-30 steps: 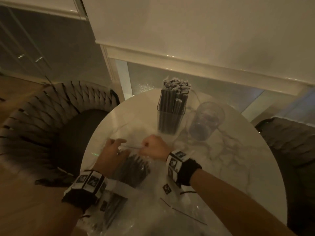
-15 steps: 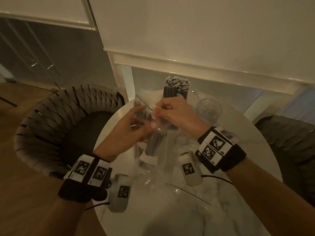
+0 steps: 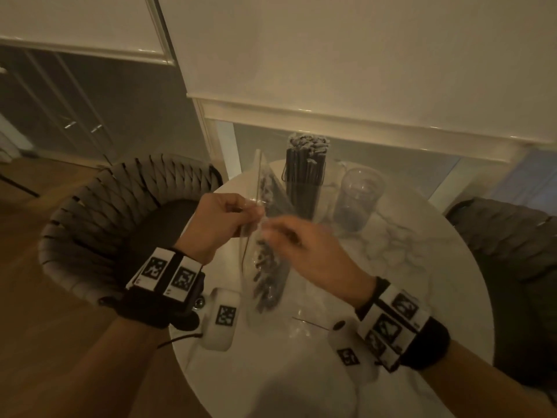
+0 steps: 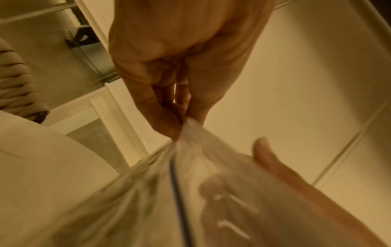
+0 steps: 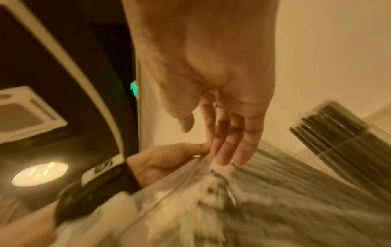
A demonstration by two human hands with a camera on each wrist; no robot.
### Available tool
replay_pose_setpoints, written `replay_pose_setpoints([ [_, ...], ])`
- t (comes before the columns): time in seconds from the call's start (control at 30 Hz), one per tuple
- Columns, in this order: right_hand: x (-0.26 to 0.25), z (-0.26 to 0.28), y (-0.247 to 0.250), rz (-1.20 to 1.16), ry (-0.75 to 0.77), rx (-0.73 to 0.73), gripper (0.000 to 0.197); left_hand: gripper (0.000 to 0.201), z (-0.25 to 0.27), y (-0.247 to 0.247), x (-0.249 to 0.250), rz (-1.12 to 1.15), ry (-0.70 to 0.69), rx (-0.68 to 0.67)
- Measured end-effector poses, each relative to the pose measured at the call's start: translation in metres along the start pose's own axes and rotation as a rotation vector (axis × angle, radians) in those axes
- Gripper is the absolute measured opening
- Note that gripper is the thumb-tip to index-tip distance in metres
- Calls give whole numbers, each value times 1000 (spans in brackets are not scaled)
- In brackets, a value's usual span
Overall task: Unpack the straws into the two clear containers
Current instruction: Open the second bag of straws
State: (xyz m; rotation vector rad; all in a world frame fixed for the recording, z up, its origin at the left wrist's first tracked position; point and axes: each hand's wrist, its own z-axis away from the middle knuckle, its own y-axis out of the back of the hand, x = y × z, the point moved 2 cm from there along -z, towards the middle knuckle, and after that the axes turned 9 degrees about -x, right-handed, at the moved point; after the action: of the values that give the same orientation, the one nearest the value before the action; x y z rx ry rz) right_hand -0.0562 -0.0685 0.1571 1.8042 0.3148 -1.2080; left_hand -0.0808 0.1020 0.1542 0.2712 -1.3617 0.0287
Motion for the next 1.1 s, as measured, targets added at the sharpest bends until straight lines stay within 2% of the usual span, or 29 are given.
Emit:
replay_pose_setpoints([
  [0.07, 1, -5, 12, -169, -111, 138, 23, 7, 6, -12, 5, -33, -22, -19],
  [0.17, 3, -12, 17, -393, -219, 264, 21, 24, 14, -34, 11, -4, -72, -47],
  [0.27, 6, -13, 23, -338, -246, 359, 14, 34, 19, -46, 12, 0, -92, -69],
  [0.37, 13, -10, 30, -436, -290, 337, 5, 14, 20, -46, 15, -2, -12, -195],
  [0.43, 13, -6, 31, -487, -285, 309, 6, 8, 21, -46, 16, 36, 17, -242],
  [0.63, 13, 2, 29, -383, -274, 299, 19, 11, 25, -56, 14, 29, -43, -171],
  [0.7, 13, 4, 28, -320, -263, 270, 17, 11, 25, -60, 11, 50, -56, -131],
  [0.8, 15, 7, 29, -497, -268, 238, 13, 10, 24, -64, 5, 81, -21, -115],
  [0.87, 17, 11, 31, -662, -315, 242, 16, 7, 24, -65, 2, 132, 38, -183],
  [0.97, 17, 15, 33, -724, -313, 261, 16, 17, 24, -68, 3, 210, 96, -246],
  [1.03, 15, 17, 31, -614, -285, 272, 16, 34, 22, -70, 8, 187, 127, -184],
  [1.1, 15, 18, 27, -443, -253, 292, 15, 40, 19, -70, 11, 100, 79, -106],
])
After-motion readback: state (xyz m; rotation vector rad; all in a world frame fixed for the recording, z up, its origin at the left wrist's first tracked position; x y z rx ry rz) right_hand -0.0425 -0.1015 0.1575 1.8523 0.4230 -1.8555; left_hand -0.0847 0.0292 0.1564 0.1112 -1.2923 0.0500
